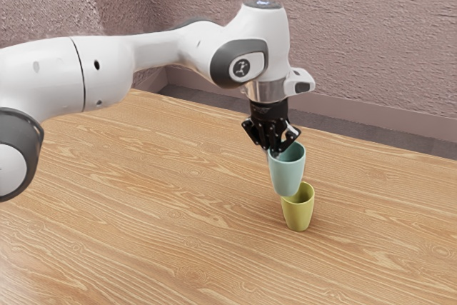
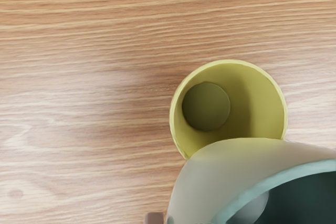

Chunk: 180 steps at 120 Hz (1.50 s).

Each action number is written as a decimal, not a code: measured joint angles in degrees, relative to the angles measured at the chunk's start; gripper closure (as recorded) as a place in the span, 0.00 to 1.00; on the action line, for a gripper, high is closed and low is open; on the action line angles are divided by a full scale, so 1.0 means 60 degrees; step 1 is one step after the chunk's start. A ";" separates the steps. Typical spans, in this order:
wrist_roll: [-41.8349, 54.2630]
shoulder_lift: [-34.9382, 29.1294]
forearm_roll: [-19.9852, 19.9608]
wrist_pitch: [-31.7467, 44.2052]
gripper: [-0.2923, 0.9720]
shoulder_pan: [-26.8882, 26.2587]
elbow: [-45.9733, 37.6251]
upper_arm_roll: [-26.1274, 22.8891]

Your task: Place the left cup onto the right cup

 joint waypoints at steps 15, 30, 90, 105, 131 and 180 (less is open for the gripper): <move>-0.0028 0.0124 0.0026 0.0014 0.85 -0.0065 0.0317 0.0009; -0.0047 0.0230 0.0047 0.0010 0.85 -0.0099 0.0521 0.0013; -0.0089 0.0635 0.0137 -0.0100 0.85 -0.0132 0.0968 0.0000; -0.0102 0.0732 0.0141 -0.0096 0.85 -0.0131 0.0935 0.0001; -0.0121 0.0920 0.0147 -0.0052 0.85 -0.0130 0.0947 0.0006; -0.0150 0.1074 0.0157 -0.0029 0.85 -0.0118 0.0937 0.0014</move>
